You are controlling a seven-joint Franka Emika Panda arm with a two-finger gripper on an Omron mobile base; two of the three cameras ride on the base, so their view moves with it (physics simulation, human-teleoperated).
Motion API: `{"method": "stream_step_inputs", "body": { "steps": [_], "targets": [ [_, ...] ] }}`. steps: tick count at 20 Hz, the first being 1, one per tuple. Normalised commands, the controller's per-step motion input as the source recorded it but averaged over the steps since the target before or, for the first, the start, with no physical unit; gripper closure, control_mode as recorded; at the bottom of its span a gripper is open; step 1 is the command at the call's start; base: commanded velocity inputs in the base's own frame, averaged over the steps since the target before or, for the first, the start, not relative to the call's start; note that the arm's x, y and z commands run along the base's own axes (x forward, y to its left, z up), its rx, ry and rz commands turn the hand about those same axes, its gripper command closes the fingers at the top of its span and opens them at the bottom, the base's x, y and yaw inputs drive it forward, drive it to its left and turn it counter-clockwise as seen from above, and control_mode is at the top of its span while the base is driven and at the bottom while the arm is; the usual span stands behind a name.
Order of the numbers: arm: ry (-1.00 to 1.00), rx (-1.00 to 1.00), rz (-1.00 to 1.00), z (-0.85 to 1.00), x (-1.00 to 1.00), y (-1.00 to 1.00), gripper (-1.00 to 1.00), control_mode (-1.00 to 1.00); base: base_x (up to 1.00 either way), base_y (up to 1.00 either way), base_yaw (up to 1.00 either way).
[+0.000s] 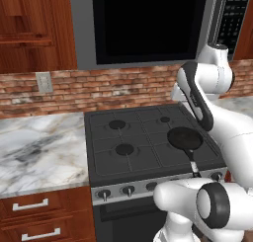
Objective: Put the onion and mushroom in the pan. Then turn on the front right burner and set the heat to medium.
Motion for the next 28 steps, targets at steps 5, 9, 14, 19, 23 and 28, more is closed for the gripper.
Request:
{"method": "stream_step_inputs", "body": {
  "steps": [5,9,14,19,23,28],
  "targets": [
    [0.03,0.00,-0.01,0.00,0.00,-0.48,-1.00,-1.00,0.00,0.00,0.00],
    [0.00,0.00,-0.04,0.00,0.00,-0.23,-1.00,-1.00,0.00,0.00,0.00],
    [0.00,0.00,-0.02,0.00,0.00,-0.29,-1.00,-1.00,0.00,0.00,0.00],
    [0.00,0.00,-0.02,0.00,0.00,-0.28,-1.00,-1.00,0.00,0.00,0.00],
    [0.00,0.00,-0.02,0.00,0.00,-0.29,-1.00,-1.00,0.00,0.00,0.00],
    [0.00,0.00,-0.01,-0.04,0.00,-0.35,-1.00,-1.00,0.00,0.00,0.00]
  ]
}}
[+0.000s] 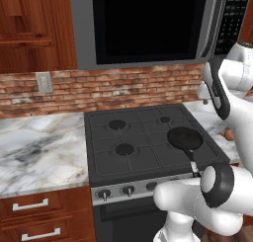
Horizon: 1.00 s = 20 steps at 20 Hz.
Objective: Put the onion and mushroom in the pan. Then turn on the front right burner and set the heat to medium.
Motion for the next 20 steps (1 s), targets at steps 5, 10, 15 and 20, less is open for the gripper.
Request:
{"method": "stream_step_inputs", "body": {
  "steps": [5,10,15,20],
  "targets": [
    [0.00,0.00,-0.01,-0.11,0.00,-0.38,-1.00,-1.00,0.00,0.00,0.00],
    [0.00,0.00,0.00,-0.11,0.00,-0.44,-1.00,-1.00,0.00,0.00,0.00],
    [0.00,0.00,-0.01,-0.14,0.00,-0.62,-1.00,-1.00,0.00,0.00,0.00],
    [0.00,0.00,-0.01,-0.14,0.01,-0.61,-1.00,-1.00,0.00,0.00,0.00]
  ]
}}
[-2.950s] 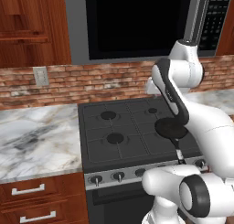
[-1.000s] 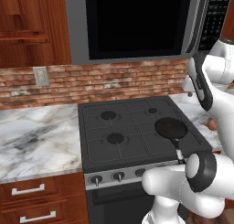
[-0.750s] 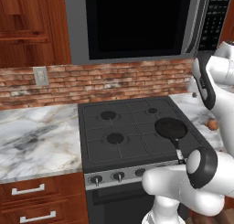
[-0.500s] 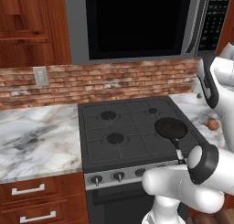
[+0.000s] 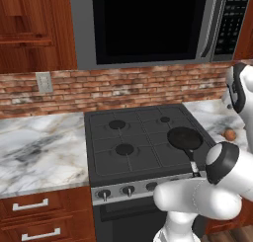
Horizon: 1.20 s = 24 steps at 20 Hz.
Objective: Put the onion and mushroom in the pan. Then turn on the front right burner and set the heat to medium.
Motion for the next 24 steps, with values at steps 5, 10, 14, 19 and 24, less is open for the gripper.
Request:
{"method": "stream_step_inputs", "body": {
  "steps": [5,10,14,19,24],
  "targets": [
    [0.00,0.00,0.00,-0.14,0.06,-0.41,-1.00,-1.00,0.00,0.00,0.00],
    [0.00,-0.03,0.00,-0.24,0.11,-0.19,-1.00,-1.00,0.00,0.00,0.00],
    [0.00,-0.04,0.00,-0.35,0.11,-0.27,-1.00,-1.00,0.00,0.00,0.00],
    [0.01,-0.01,0.00,-0.20,0.06,-0.39,-1.00,-1.00,0.00,0.00,0.00],
    [0.01,0.00,0.00,-0.02,0.18,-0.35,-1.00,-1.00,0.00,0.00,0.00]
  ]
}}
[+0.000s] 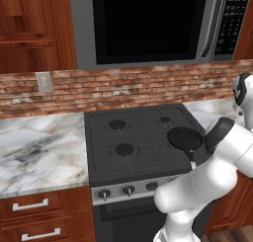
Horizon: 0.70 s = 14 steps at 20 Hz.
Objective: Put the onion and mushroom in the pan. Then turn on the front right burner and set the heat to medium.
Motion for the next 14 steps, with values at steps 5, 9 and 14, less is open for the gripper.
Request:
{"method": "stream_step_inputs", "body": {
  "steps": [5,9,14],
  "targets": [
    [0.00,0.00,-0.04,0.00,0.17,-0.02,-1.00,-1.00,0.00,0.00,0.00],
    [0.00,0.00,-0.09,-0.08,0.32,0.01,-1.00,-1.00,0.00,0.00,0.00],
    [0.01,0.00,-0.13,-0.42,0.18,0.00,-1.00,-1.00,0.00,0.00,0.00]
  ]
}}
